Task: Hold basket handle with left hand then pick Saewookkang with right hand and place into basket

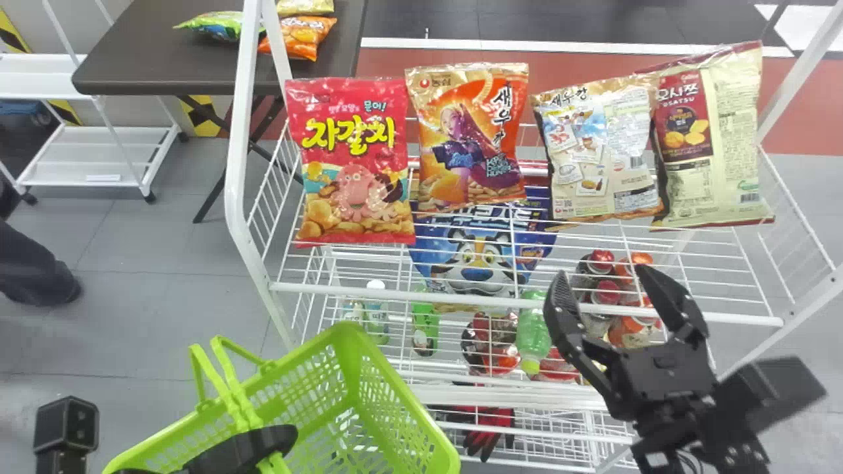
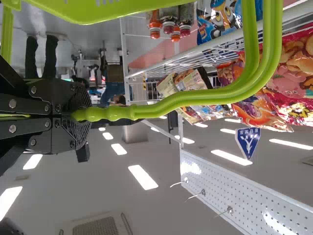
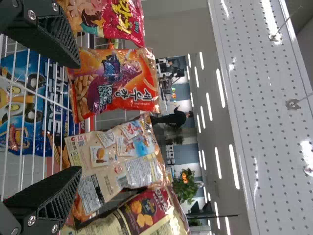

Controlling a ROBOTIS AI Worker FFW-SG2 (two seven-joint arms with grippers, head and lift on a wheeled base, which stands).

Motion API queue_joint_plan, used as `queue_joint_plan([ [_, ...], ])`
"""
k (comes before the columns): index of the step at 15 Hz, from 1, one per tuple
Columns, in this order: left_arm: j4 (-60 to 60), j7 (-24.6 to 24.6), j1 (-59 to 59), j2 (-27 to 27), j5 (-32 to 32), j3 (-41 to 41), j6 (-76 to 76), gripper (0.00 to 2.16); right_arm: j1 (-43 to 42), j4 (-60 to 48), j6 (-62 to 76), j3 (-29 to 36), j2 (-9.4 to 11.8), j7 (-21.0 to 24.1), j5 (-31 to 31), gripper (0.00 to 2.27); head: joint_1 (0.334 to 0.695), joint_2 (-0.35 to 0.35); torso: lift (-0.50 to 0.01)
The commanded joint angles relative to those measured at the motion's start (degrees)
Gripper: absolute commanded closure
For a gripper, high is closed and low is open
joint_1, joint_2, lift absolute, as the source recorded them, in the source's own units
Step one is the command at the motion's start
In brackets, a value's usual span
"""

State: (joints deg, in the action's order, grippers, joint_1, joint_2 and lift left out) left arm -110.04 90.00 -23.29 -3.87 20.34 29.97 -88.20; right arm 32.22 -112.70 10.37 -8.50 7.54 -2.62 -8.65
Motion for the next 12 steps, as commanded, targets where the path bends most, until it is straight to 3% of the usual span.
queue_joint_plan([
  [1, 0.0, 0.57, 0.0, 0.01, -0.12, 0.0, -1.83, 2.15, -5.68, 1.17, -6.82, -3.18, -0.34, 0.78, 0.65, 0.06, 0.695, 0.052, -0.019],
  [8, -0.18, 0.57, 0.88, -0.96, -0.83, 0.09, -1.83, 2.16, -22.64, 9.34, -18.07, -10.3, -2.89, 6.31, 2.05, 0.06, 0.695, 0.164, -0.019],
  [12, 0.17, 0.57, 1.05, -1.22, -0.91, 0.09, -1.83, 2.15, -33.18, 17.16, -22.46, -13.03, -5.7, 8.51, 2.93, 0.06, 0.695, 0.202, -0.019],
])
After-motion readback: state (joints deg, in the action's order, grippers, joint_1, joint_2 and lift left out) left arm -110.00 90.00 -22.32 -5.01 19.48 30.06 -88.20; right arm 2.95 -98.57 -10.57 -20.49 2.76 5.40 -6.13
